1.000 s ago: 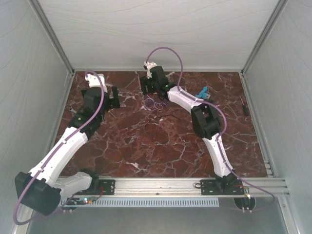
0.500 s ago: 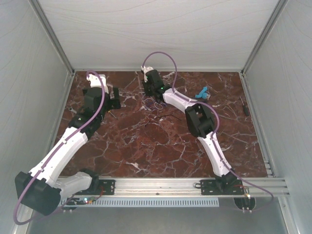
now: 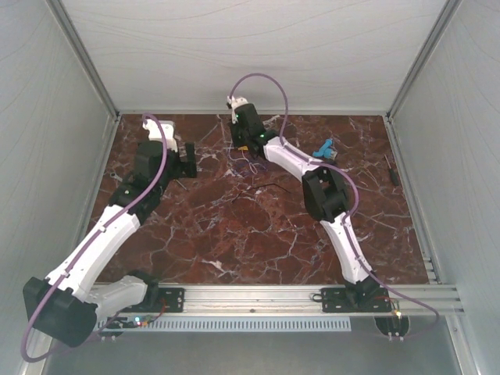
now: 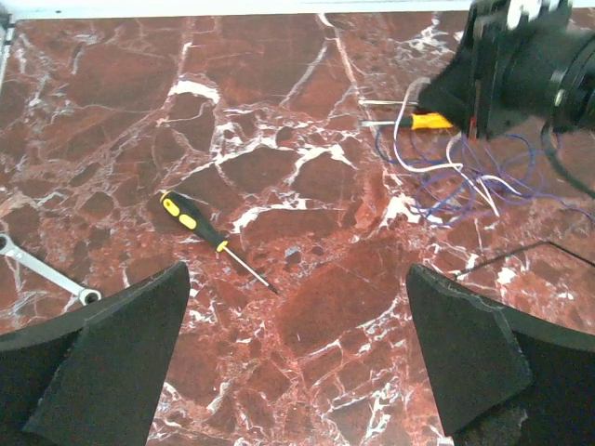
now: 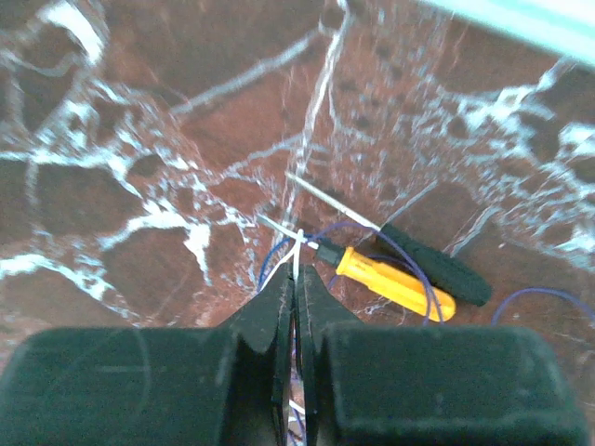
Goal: Zip-tie the wires
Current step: Untie the cable at the center of the board.
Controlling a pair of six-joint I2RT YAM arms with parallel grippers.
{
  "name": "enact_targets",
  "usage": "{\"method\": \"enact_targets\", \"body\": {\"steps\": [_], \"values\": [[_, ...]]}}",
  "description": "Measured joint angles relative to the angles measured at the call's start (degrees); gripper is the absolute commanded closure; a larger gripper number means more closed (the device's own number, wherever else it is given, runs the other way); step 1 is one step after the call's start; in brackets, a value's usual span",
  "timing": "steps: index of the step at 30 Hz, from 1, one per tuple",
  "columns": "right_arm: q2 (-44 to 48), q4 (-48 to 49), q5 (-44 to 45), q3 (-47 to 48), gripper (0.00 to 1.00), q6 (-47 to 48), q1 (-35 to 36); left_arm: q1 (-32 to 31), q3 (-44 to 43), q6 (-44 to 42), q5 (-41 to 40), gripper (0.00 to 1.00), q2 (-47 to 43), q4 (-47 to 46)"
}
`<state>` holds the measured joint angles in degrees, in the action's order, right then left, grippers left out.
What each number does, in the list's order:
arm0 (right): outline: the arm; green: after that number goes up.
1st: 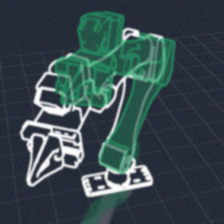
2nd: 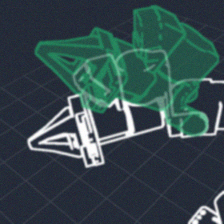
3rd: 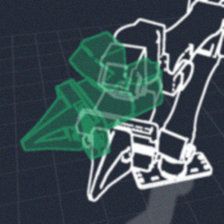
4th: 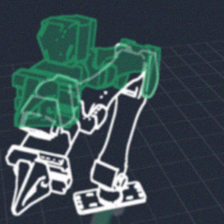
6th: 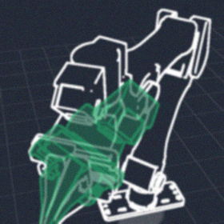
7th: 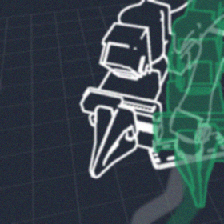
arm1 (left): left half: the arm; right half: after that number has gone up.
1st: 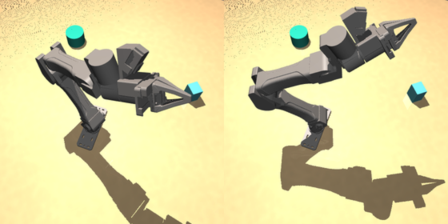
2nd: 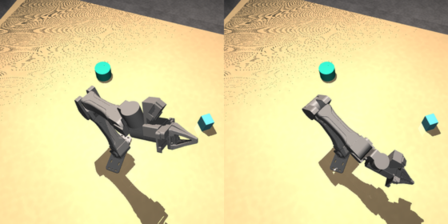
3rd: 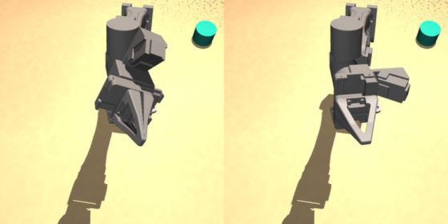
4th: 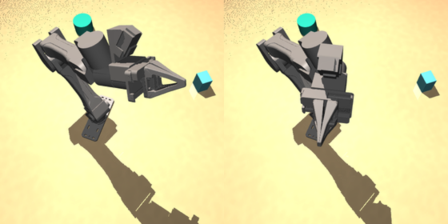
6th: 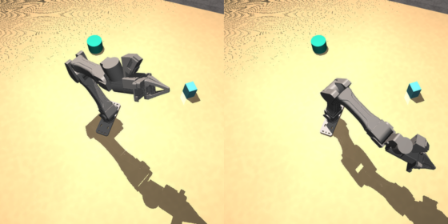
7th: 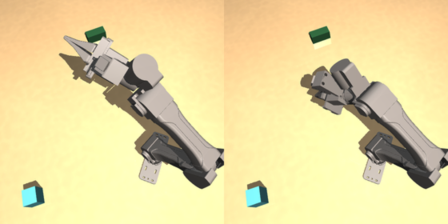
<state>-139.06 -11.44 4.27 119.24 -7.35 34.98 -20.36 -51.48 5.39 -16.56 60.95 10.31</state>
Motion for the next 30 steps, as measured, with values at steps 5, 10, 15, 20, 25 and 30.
{"method": "enact_targets", "body": {"steps": [5,10,15,20,25,30], "values": [[7.6,0.0,-0.4,0.0,1.0,0.0,0.0,0.0,0.8,-0.7,5.3,0.0,-1.2,-0.4],[18.4,2.4,-1.3,-1.7,1.0,-1.1,0.0,0.0,1.6,-0.9,11.3,0.0,-2.6,-1.6],[27.9,7.3,-1.7,-5.3,1.0,-3.3,0.0,0.0,2.4,-0.8,17.6,0.0,-3.8,-3.0],[33.6,11.7,-2.7,-9.5,1.0,-4.2,0.0,0.0,3.2,-0.6,23.1,0.0,-5.2,-5.0],[36.3,15.8,-4.8,-12.2,1.0,-0.7,0.5,0.0,4.0,-0.2,26.8,0.0,-5.6,-7.0],[40.3,22.5,-7.1,-18.5,1.0,3.9,1.9,0.0,4.2,0.0,26.4,0.01,-5.0,-7.4]]}}
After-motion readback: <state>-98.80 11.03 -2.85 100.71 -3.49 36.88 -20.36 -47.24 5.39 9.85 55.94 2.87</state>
